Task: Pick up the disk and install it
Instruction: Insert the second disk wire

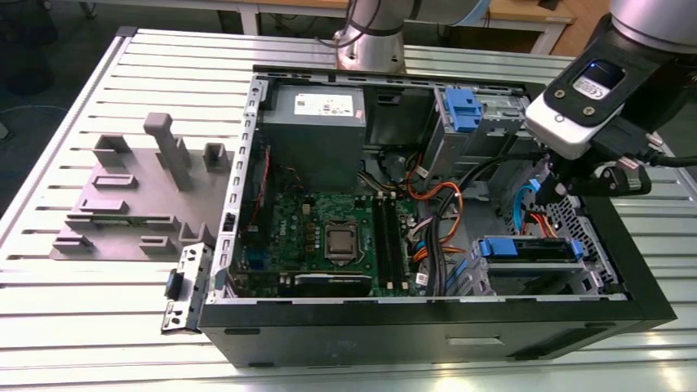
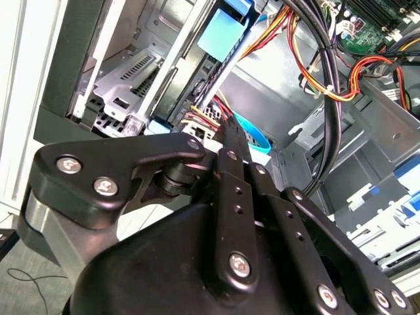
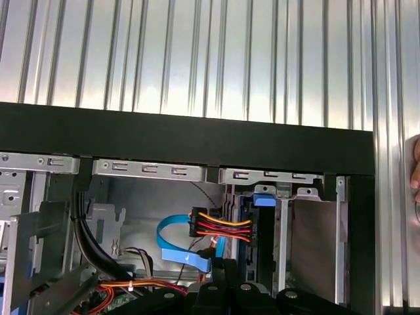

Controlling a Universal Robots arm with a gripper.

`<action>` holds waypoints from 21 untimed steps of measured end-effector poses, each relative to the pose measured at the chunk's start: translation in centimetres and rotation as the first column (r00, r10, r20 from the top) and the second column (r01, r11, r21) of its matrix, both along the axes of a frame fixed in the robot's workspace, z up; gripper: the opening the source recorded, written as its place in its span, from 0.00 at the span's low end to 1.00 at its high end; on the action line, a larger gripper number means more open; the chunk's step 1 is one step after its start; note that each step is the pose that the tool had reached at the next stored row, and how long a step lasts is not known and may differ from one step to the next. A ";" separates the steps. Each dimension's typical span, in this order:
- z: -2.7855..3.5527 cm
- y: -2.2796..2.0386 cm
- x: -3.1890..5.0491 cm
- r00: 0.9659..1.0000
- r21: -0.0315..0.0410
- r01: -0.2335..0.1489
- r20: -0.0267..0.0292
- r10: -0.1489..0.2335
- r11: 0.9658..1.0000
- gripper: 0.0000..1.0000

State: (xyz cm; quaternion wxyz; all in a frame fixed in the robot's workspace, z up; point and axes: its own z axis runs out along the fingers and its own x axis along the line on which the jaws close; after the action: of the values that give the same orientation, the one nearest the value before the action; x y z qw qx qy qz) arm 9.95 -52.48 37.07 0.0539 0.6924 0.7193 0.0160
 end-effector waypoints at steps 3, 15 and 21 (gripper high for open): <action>-0.05 0.04 0.00 1.000 0.000 0.000 0.000 0.000 1.000 0.17; 0.14 0.23 0.00 1.000 0.000 0.000 0.000 0.000 1.000 0.24; -0.37 0.34 0.01 1.000 0.000 0.000 0.000 0.000 1.000 0.24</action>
State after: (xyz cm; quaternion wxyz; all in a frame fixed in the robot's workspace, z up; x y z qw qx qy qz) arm 9.96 -52.13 36.70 0.0538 0.6924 0.7193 0.0161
